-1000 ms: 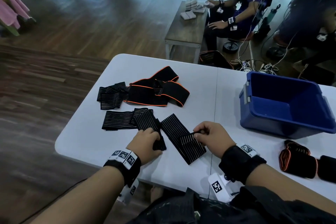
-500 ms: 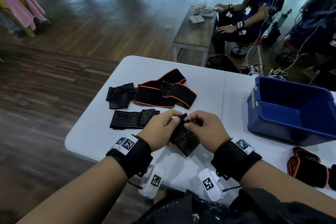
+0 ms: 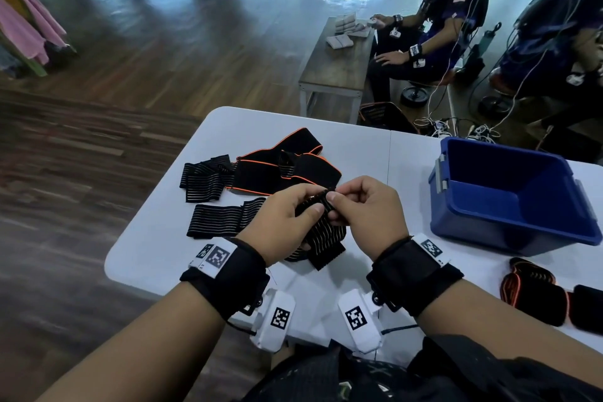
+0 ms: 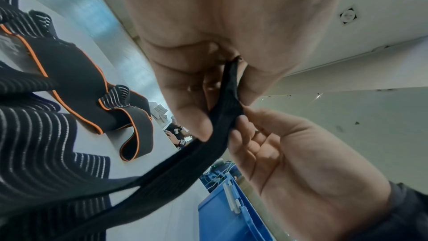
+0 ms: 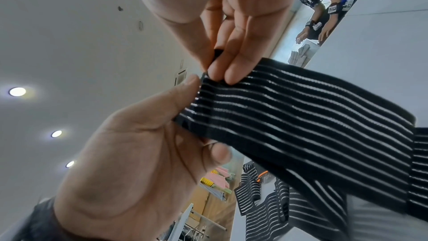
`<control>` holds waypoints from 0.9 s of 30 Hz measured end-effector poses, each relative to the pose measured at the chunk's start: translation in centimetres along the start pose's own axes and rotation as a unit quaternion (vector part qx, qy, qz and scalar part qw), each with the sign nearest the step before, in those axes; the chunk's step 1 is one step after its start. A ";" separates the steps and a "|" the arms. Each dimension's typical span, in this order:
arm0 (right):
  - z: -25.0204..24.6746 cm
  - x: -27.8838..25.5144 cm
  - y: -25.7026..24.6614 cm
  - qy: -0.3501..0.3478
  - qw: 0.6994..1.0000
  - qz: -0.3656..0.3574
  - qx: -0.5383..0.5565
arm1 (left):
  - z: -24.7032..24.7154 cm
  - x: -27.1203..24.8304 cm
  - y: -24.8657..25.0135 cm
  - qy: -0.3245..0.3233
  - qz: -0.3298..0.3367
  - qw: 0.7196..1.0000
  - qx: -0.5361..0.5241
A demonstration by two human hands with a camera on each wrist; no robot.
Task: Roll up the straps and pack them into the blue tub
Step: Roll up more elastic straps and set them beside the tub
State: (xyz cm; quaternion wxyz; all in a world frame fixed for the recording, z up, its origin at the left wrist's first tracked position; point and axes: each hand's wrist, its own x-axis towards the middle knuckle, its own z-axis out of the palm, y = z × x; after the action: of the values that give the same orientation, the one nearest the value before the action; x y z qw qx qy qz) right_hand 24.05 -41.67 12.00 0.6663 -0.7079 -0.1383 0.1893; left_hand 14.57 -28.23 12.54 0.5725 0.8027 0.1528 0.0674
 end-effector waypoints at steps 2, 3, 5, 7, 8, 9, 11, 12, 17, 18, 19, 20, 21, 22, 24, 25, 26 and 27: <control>-0.2 0.0 0.0 0.009 1.000 0.001 -0.012 | 0.2 0.1 -0.2 0.006 0.009 1.000 0.010; -0.3 -0.1 0.0 0.016 0.999 -0.009 -0.027 | 0.3 0.2 -0.3 0.016 0.019 0.999 0.021; -0.6 0.0 0.1 0.028 0.995 -0.048 -0.081 | 0.4 0.6 -0.5 0.037 0.055 0.997 0.049; -1.0 0.0 0.0 0.032 0.991 -0.074 -0.111 | 0.4 1.0 -0.3 0.053 0.081 0.993 0.064; -1.3 0.0 -0.2 0.027 0.990 -0.082 -0.109 | 0.3 1.2 0.0 0.058 0.084 0.993 0.065; -1.6 0.0 -0.4 0.012 0.991 -0.085 -0.098 | 0.2 1.5 0.4 0.062 0.086 0.992 0.064; -2.2 0.1 -1.0 -0.041 0.994 -0.074 -0.062 | 0.0 2.3 1.4 0.071 0.097 0.991 0.061; -2.4 0.1 -1.3 -0.066 0.995 -0.066 -0.046 | 0.0 2.9 2.1 0.080 0.107 0.989 0.058; -3.1 0.6 -3.8 -0.025 0.994 -0.109 -0.016 | 0.3 4.8 6.2 0.121 0.142 0.982 -0.039; -3.4 0.8 -4.4 -0.008 0.993 -0.120 -0.007 | 0.6 4.9 7.0 0.113 0.147 0.980 -0.079; -3.7 1.0 -5.0 0.007 0.991 -0.131 0.002 | 0.8 4.9 7.7 0.104 0.152 0.976 -0.114; -4.1 1.2 -5.6 0.018 0.990 -0.140 0.009 | 1.0 4.9 8.0 0.096 0.158 0.973 -0.138; -4.6 1.4 -6.1 0.030 0.988 -0.150 0.014 | 1.2 4.9 8.3 0.085 0.167 0.971 -0.152; -5.1 1.5 -6.6 0.041 0.987 -0.157 0.019 | 1.5 5.0 8.4 0.075 0.176 0.969 -0.157; -5.9 1.7 -7.3 0.057 0.985 -0.162 0.028 | 2.4 5.0 8.6 0.055 0.186 0.969 -0.154; -6.2 1.7 -7.7 0.064 0.984 -0.160 0.031 | 2.8 5.0 8.8 0.051 0.185 0.970 -0.151; -6.4 1.8 -7.9 0.071 0.984 -0.160 0.033 | 3.2 5.1 8.9 0.052 0.184 0.970 -0.148; -6.7 1.8 -8.1 0.077 0.983 -0.162 0.034 | 3.5 5.3 9.1 0.055 0.185 0.971 -0.144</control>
State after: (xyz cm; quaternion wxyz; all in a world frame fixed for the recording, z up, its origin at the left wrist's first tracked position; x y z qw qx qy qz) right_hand 29.14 -46.21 20.20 0.7204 -0.6655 -0.1931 0.0287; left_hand 22.07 -32.40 19.53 0.6506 0.7210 0.0217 0.2376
